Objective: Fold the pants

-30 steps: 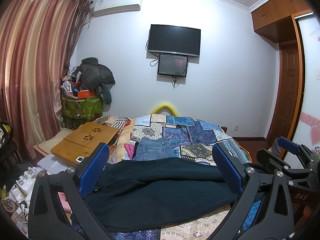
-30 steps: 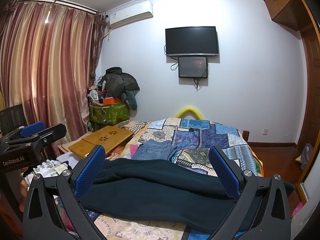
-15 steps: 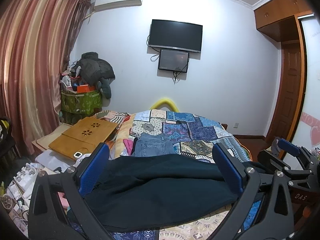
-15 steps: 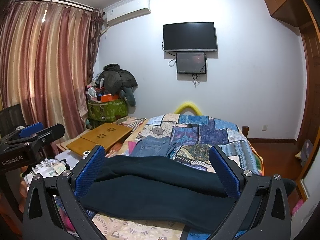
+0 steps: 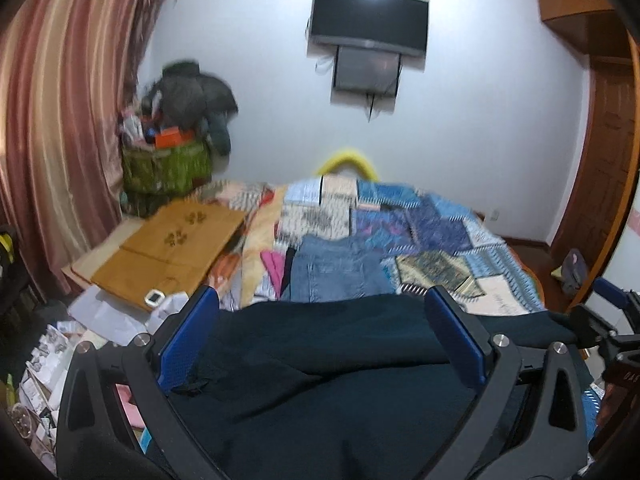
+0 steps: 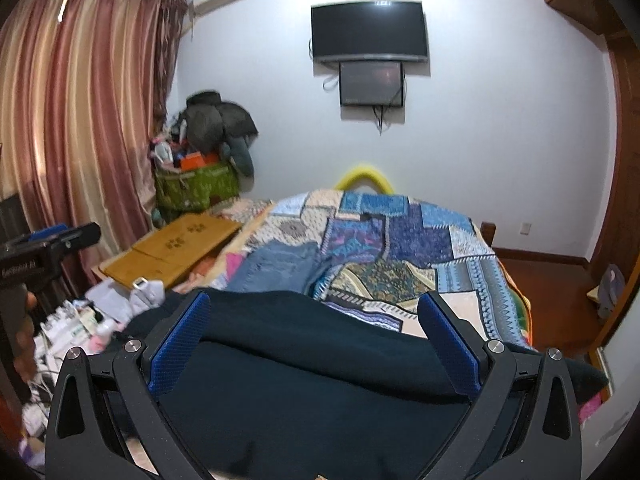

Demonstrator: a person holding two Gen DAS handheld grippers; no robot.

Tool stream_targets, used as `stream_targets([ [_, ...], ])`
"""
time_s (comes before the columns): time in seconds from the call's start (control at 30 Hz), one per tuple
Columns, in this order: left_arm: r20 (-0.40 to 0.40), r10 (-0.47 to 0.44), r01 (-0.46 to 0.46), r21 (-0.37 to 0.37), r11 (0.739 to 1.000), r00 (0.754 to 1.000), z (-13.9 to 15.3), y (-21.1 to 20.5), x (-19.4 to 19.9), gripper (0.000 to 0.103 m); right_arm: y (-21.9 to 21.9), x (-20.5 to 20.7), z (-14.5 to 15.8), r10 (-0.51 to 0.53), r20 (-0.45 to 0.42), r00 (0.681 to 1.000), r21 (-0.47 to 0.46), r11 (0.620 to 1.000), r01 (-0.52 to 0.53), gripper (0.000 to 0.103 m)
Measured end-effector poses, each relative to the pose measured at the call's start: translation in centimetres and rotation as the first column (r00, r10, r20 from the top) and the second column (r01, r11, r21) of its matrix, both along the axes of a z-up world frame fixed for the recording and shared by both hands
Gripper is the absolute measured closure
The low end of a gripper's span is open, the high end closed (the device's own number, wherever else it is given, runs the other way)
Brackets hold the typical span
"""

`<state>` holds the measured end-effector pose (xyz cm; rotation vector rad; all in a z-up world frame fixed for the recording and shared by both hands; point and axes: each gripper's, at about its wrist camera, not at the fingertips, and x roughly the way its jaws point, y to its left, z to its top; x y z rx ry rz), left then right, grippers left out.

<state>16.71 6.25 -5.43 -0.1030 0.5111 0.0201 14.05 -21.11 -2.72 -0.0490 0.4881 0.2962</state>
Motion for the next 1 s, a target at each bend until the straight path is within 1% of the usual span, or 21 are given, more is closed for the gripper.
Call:
stream_targets([
  [0.03,-0.031,0.006,-0.006,-0.004,1.0,0.999,-0.5,0.6,1.3,0.0,-0.1,0.9,-0.4,0.022,-0.008,1.0,-0.01,1.0,-0.022,0.0],
  [0.1,-0.093,0.01,-0.011,-0.011,1.0,0.996,-1.8,2.0,4.2,0.0,-0.1,2.3,-1.3,0.029,-0.027,0.999,-0.055,0.998,-0.03,0.0],
  [0.2,-0.189,0.052,-0.052,0.006,0.999,0.981,-4.1,4.4,8.8,0.0,0.1,5.0,-2.6,0.053,-0.064,0.997,-0.119,0.991,-0.06,0.0],
  [0.23,-0.207,0.059,-0.059,0.006,0.998,0.976,-4.6,5.0,9.6,0.0,0.1,5.8,-3.1,0.064,-0.078,0.995,-0.138,0.988,-0.075,0.0],
  [0.3,-0.274,0.066,-0.069,-0.001,0.998,0.96,-6.4,6.7,12.3,0.0,0.2,7.7,-4.0,0.092,-0.112,0.989,-0.167,0.98,-0.11,0.0],
  [0.37,-0.342,0.068,-0.076,-0.008,0.997,0.937,-8.3,8.2,14.8,0.001,0.3,9.5,-5.1,0.117,-0.156,0.981,-0.178,0.974,-0.144,0.0],
  [0.4,-0.382,0.072,-0.077,0.001,0.997,0.922,-9.3,8.8,16.0,0.007,0.4,10.3,-5.6,0.123,-0.18,0.976,-0.177,0.972,-0.155,0.0],
  [0.47,-0.446,0.084,-0.083,0.022,0.996,0.891,-11.4,10.1,18.3,0.011,0.6,12.6,-6.8,0.127,-0.258,0.958,-0.178,0.968,-0.176,0.0],
  [0.53,-0.504,0.085,-0.087,0.019,0.996,0.86,-13.5,11.2,20.2,0.011,0.9,14.6,-8.1,0.159,-0.337,0.928,-0.154,0.963,-0.221,0.0],
  [0.57,-0.525,0.08,-0.088,0.01,0.996,0.847,-14.3,11.7,20.8,0.014,1.0,15.3,-8.6,0.167,-0.359,0.918,-0.147,0.961,-0.233,0.0],
  [0.6,-0.553,0.079,-0.092,0.005,0.996,0.829,-15.5,12.4,21.7,0.02,1.1,16.0,-9.3,0.179,-0.389,0.904,-0.138,0.959,-0.249,0.001],
  [0.67,-0.597,0.089,-0.098,0.017,0.995,0.797,-17.2,13.2,22.7,0.028,1.7,17.4,-10.5,0.21,-0.447,0.87,-0.119,0.949,-0.291,0.002],
  [0.7,-0.617,0.087,-0.094,0.022,0.995,0.782,-18.1,13.6,23.3,0.029,1.9,18.0,-11.2,0.23,-0.474,0.85,-0.11,0.942,-0.316,0.003],
  [0.73,-0.638,0.089,-0.095,0.025,0.995,0.765,-19.1,14.0,23.9,0.031,2.1,18.6,-11.6,0.244,-0.488,0.838,-0.102,0.938,-0.332,0.004],
  [0.77,-0.653,0.083,-0.096,0.016,0.995,0.753,-19.7,14.3,24.1,0.032,2.4,19.1,-12.3,0.262,-0.513,0.817,-0.085,0.932,-0.352,0.004],
  [0.8,-0.668,0.064,-0.093,-0.008,0.996,0.741,-20.5,14.5,24.6,0.032,2.5,19.5,-12.8,0.273,-0.535,0.799,-0.069,0.929,-0.364,0.005],
  [0.83,-0.695,0.017,-0.08,-0.058,0.995,0.719,-21.6,14.8,25.2,0.032,2.8,20.1,-13.5,0.283,-0.567,0.774,-0.05,0.926,-0.375,0.006],
  [0.87,-0.709,-0.004,-0.079,-0.084,0.993,0.705,-22.3,15.1,25.5,0.032,3.1,20.6,-14.1,0.294,-0.593,0.749,-0.036,0.921,-0.389,0.009],
  [0.93,-0.728,-0.033,-0.087,-0.127,0.988,0.684,-23.5,15.5,26.1,0.032,3.8,21.3,-15.2,0.313,-0.634,0.707,-0.017,0.909,-0.417,0.012],
  [0.97,-0.734,-0.047,-0.083,-0.139,0.987,0.678,-23.9,15.5,26.3,0.032,4.0,21.7,-15.7,0.324,-0.647,0.69,-0.006,0.903,-0.43,0.012],
  [1.0,-0.734,-0.056,-0.076,-0.146,0.986,0.677,-24.2,15.6,26.5,0.032,4.2,22.1,-16.0,0.334,-0.655,0.677,0.004,0.898,-0.44,0.012],
])
